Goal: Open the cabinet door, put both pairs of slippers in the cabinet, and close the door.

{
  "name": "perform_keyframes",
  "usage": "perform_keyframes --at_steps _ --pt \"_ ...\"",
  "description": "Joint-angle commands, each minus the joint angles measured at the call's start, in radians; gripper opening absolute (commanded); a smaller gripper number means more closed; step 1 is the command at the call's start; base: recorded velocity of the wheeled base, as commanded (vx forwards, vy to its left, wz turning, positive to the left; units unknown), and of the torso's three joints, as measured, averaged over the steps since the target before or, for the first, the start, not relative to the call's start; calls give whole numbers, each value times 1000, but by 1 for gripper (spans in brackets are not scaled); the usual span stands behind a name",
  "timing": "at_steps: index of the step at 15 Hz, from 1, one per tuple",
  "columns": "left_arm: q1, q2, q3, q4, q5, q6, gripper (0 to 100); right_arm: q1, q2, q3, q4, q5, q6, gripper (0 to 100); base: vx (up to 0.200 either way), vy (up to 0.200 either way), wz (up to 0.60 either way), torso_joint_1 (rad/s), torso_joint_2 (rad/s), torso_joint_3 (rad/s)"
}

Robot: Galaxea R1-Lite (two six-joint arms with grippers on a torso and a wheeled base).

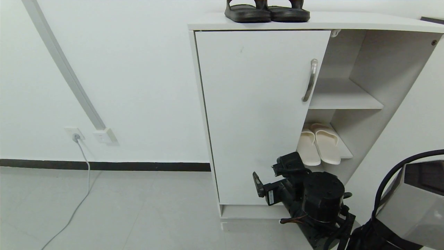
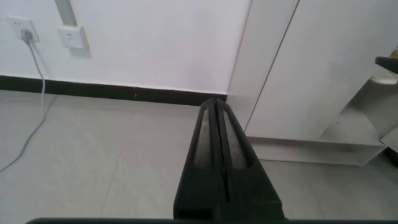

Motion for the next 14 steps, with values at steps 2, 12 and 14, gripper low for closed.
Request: perform_keyframes --at_steps 2,12,14 --pt "0 1 0 0 0 -1 0 2 3 3 0 0 -1 100 0 0 0 0 0 0" --pt "0 1 0 0 0 -1 0 2 6 -3 1 0 -1 100 0 0 0 4 -68 -103" --pt "0 1 0 0 0 -1 0 2 6 -2 1 0 -1 100 0 0 0 51 -508 -371"
